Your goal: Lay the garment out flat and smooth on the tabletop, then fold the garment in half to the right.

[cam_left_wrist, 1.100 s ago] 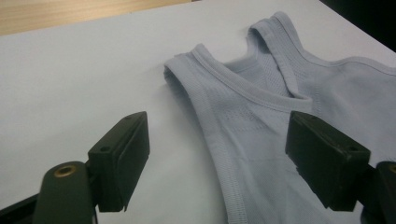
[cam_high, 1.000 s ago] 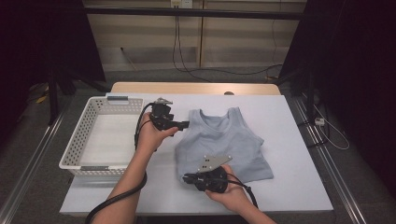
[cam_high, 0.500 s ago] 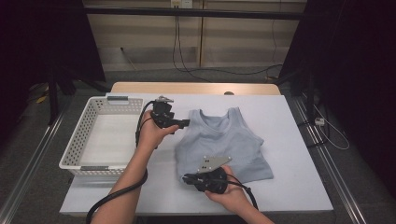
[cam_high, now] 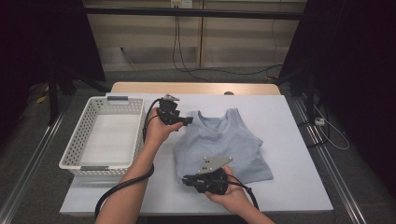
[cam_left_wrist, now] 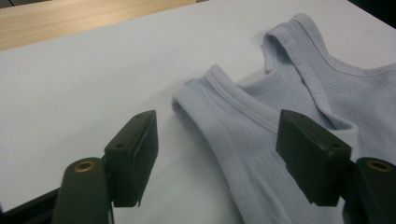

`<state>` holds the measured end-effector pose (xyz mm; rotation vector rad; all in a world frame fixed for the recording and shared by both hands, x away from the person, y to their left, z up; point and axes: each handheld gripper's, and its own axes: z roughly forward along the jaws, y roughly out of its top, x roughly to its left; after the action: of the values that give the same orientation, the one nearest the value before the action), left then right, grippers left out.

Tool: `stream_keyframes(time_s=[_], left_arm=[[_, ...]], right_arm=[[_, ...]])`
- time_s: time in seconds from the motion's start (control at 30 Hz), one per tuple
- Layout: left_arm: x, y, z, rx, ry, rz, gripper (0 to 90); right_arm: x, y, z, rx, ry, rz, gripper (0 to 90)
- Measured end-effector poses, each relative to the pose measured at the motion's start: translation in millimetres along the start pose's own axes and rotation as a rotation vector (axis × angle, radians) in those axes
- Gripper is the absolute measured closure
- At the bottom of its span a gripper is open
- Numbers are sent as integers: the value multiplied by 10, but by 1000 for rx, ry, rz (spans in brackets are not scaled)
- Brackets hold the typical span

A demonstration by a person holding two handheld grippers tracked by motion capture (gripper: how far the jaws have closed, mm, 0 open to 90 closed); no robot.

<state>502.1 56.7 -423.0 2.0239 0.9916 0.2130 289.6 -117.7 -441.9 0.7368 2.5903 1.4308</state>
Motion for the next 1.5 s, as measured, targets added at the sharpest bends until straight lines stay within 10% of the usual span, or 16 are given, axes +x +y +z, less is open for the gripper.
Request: stream_keyframes(time_s=[1.13, 1.5], left_arm=[[16, -95, 477, 84, 8, 69, 674], [-58, -15, 462, 106, 82, -24, 861]], right_arm=[[83, -19, -90, -10, 36, -9, 857], [98, -31, -102, -12, 27, -12, 858]])
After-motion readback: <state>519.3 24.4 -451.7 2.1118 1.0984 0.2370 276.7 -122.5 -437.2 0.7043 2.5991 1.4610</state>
